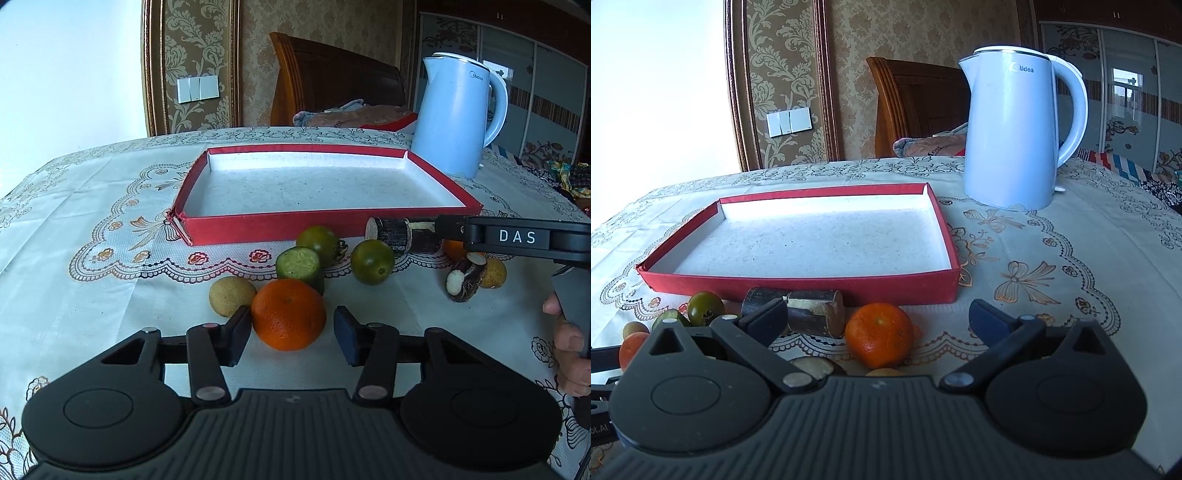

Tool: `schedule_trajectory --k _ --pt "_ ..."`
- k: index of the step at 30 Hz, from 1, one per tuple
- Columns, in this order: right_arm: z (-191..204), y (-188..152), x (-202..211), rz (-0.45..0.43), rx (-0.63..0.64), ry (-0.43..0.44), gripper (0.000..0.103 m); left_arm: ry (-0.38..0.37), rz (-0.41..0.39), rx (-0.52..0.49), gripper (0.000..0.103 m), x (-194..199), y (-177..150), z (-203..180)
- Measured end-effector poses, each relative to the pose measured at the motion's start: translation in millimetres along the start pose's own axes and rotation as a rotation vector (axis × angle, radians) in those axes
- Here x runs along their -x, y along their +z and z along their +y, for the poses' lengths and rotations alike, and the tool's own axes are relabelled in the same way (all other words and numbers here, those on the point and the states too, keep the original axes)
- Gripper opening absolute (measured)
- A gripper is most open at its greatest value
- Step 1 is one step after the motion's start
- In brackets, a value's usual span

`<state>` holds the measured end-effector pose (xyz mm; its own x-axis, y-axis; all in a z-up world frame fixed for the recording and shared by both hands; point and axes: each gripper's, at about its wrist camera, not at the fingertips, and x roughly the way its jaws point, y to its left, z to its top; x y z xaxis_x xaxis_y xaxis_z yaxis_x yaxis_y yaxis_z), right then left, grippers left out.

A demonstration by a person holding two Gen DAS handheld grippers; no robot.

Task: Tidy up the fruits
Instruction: 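Close the right tool on the small brown fruit while the left tool holds the orange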

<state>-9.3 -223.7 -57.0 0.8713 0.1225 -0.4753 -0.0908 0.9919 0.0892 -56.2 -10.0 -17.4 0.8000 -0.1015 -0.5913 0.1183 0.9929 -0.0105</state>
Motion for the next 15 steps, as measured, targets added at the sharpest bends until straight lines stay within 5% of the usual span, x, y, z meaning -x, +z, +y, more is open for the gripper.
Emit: schedule_trajectory --k 6,15 --pt "-13 1 17 -0.045 0.007 -0.053 0.103 -0.010 0.013 0.039 0.042 -4 1 9" --pt "-50 -29 54 0.014 0.030 0.025 0.103 -0.035 0.008 0.070 0.042 -3 -1 14"
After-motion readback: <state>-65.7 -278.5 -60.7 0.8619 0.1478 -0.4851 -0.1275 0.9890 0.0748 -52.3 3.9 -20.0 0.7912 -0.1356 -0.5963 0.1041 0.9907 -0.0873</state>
